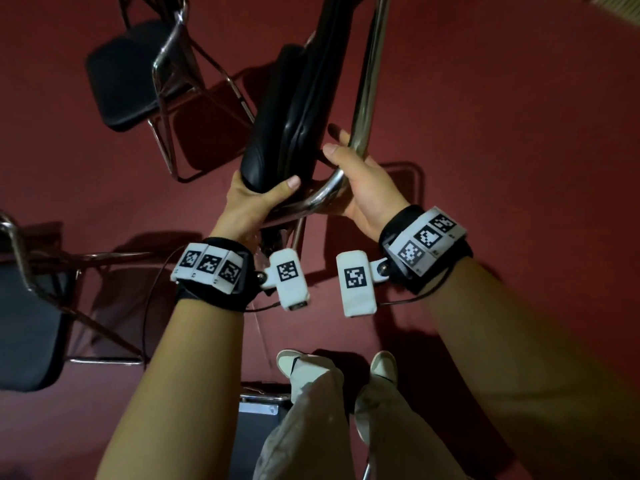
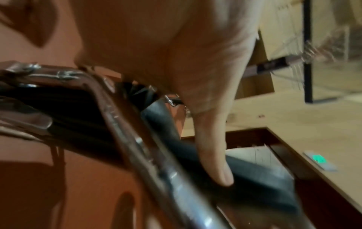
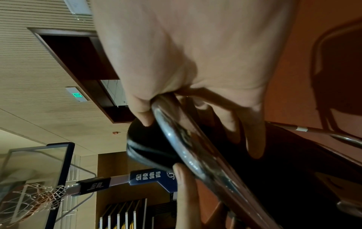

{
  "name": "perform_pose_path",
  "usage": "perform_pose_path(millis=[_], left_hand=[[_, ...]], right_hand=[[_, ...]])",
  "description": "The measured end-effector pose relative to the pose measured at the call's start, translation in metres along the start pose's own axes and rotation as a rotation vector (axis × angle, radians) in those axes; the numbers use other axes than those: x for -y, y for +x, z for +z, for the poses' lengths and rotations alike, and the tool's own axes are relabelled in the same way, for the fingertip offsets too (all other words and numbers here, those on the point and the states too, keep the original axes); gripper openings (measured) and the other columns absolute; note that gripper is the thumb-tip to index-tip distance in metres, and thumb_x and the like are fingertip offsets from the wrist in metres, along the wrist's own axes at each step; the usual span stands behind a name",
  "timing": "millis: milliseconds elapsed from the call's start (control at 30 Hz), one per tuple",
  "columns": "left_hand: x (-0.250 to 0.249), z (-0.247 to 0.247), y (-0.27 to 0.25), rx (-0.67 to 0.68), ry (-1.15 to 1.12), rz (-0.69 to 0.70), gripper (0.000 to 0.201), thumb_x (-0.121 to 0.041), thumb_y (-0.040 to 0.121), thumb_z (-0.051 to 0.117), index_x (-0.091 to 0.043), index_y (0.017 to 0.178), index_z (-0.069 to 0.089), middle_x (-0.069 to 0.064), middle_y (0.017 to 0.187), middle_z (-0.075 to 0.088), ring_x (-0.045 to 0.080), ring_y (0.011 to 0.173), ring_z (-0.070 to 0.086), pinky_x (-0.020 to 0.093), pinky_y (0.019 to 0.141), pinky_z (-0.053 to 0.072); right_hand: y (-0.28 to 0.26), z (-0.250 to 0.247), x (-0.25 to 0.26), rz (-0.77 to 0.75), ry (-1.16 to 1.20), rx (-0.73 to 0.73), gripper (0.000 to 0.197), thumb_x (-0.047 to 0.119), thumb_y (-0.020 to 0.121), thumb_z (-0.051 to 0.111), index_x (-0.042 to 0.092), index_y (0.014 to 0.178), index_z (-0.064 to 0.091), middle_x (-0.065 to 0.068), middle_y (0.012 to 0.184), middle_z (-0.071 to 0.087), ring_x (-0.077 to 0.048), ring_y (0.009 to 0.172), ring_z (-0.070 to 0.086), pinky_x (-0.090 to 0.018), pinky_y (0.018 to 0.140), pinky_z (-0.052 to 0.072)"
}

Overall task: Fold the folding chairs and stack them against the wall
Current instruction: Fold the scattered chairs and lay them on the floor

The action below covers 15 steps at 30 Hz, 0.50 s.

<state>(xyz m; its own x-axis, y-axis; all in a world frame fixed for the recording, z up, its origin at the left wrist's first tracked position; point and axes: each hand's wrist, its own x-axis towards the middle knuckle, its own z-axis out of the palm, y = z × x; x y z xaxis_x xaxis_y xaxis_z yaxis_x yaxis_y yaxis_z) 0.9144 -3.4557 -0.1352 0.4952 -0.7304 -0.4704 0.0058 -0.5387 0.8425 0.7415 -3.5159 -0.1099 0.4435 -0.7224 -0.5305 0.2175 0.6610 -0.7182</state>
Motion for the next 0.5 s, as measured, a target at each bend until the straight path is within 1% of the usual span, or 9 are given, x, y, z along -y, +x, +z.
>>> perform_pose_path(millis=[67, 100, 133, 167, 233, 267, 367, 433, 500], left_hand=[[-0.006, -0.003, -0.003, 0.113, -0.095, 0.011, 0.056, -0.034, 0.077, 0.084, -0.018, 0.124, 0.057, -0.003, 0.108, 0.075, 0.011, 0.098, 0.072, 0.025, 0.077, 0.058], [-0.008, -0.005, -0.004, 0.128, -0.129, -0.003, 0.042, -0.032, 0.086, 0.077, -0.020, 0.121, 0.058, -0.007, 0.103, 0.076, 0.006, 0.092, 0.073, 0.021, 0.070, 0.057], [-0.009, -0.005, -0.004, 0.137, -0.165, -0.033, 0.041, -0.038, 0.090, 0.072, -0.022, 0.124, 0.057, -0.009, 0.104, 0.075, 0.002, 0.089, 0.073, 0.019, 0.065, 0.057], [-0.008, -0.007, -0.002, 0.146, -0.203, -0.076, 0.053, -0.050, 0.088, 0.070, -0.024, 0.131, 0.055, -0.009, 0.112, 0.073, 0.003, 0.093, 0.072, 0.020, 0.065, 0.058], [-0.007, -0.005, 0.002, 0.142, -0.260, -0.134, 0.080, -0.068, 0.078, 0.069, -0.028, 0.143, 0.049, -0.004, 0.126, 0.068, 0.011, 0.103, 0.072, 0.029, 0.075, 0.060], [-0.005, -0.004, 0.003, 0.121, -0.263, -0.143, 0.084, -0.070, 0.076, 0.068, -0.028, 0.145, 0.047, -0.001, 0.129, 0.067, 0.015, 0.106, 0.071, 0.032, 0.078, 0.059], [0.008, 0.000, 0.013, 0.044, -0.246, -0.162, 0.091, -0.073, 0.070, 0.067, -0.024, 0.144, 0.048, 0.006, 0.133, 0.063, 0.023, 0.112, 0.068, 0.040, 0.089, 0.056], [0.018, 0.001, 0.019, 0.037, -0.271, -0.169, 0.094, -0.074, 0.066, 0.069, -0.025, 0.143, 0.049, 0.007, 0.136, 0.062, 0.025, 0.115, 0.066, 0.045, 0.096, 0.053], [0.009, 0.005, 0.003, 0.034, -0.329, -0.185, 0.081, -0.066, 0.074, 0.066, -0.025, 0.142, 0.051, 0.005, 0.130, 0.066, 0.024, 0.113, 0.068, 0.046, 0.097, 0.053]], right_hand=[[0.004, -0.001, -0.001, -0.024, -0.012, -0.011, 0.060, 0.041, 0.086, 0.070, 0.018, 0.137, 0.048, -0.004, 0.121, 0.068, -0.030, 0.110, 0.067, -0.058, 0.094, 0.053], [0.005, -0.001, -0.001, -0.038, -0.016, -0.009, 0.060, 0.042, 0.088, 0.068, 0.016, 0.138, 0.048, -0.007, 0.123, 0.068, -0.031, 0.110, 0.067, -0.058, 0.094, 0.053], [0.006, -0.001, 0.000, -0.039, -0.023, -0.004, 0.065, 0.048, 0.088, 0.068, 0.016, 0.140, 0.047, -0.008, 0.126, 0.067, -0.030, 0.111, 0.067, -0.058, 0.094, 0.053], [0.005, -0.001, 0.001, -0.026, -0.049, 0.001, 0.080, 0.060, 0.082, 0.070, 0.018, 0.144, 0.043, -0.007, 0.131, 0.065, -0.029, 0.114, 0.066, -0.057, 0.094, 0.053], [0.004, 0.000, 0.004, -0.008, -0.127, 0.021, 0.108, 0.081, 0.062, 0.069, 0.025, 0.148, 0.038, -0.003, 0.137, 0.061, -0.025, 0.118, 0.064, -0.054, 0.092, 0.055], [0.003, 0.001, 0.004, -0.008, -0.159, 0.035, 0.112, 0.085, 0.056, 0.068, 0.027, 0.148, 0.039, -0.002, 0.137, 0.060, -0.025, 0.118, 0.064, -0.053, 0.090, 0.055], [0.001, 0.003, 0.006, -0.006, -0.207, 0.048, 0.115, 0.085, 0.051, 0.072, 0.029, 0.147, 0.040, 0.001, 0.135, 0.062, -0.023, 0.118, 0.064, -0.054, 0.089, 0.055], [-0.001, 0.005, 0.008, -0.027, -0.201, 0.038, 0.103, 0.079, 0.056, 0.075, 0.030, 0.142, 0.045, 0.003, 0.129, 0.066, -0.023, 0.114, 0.066, -0.055, 0.088, 0.055], [-0.003, 0.004, 0.009, -0.044, -0.188, 0.018, 0.091, 0.073, 0.061, 0.076, 0.030, 0.137, 0.049, 0.004, 0.125, 0.068, -0.022, 0.112, 0.067, -0.057, 0.088, 0.055]])
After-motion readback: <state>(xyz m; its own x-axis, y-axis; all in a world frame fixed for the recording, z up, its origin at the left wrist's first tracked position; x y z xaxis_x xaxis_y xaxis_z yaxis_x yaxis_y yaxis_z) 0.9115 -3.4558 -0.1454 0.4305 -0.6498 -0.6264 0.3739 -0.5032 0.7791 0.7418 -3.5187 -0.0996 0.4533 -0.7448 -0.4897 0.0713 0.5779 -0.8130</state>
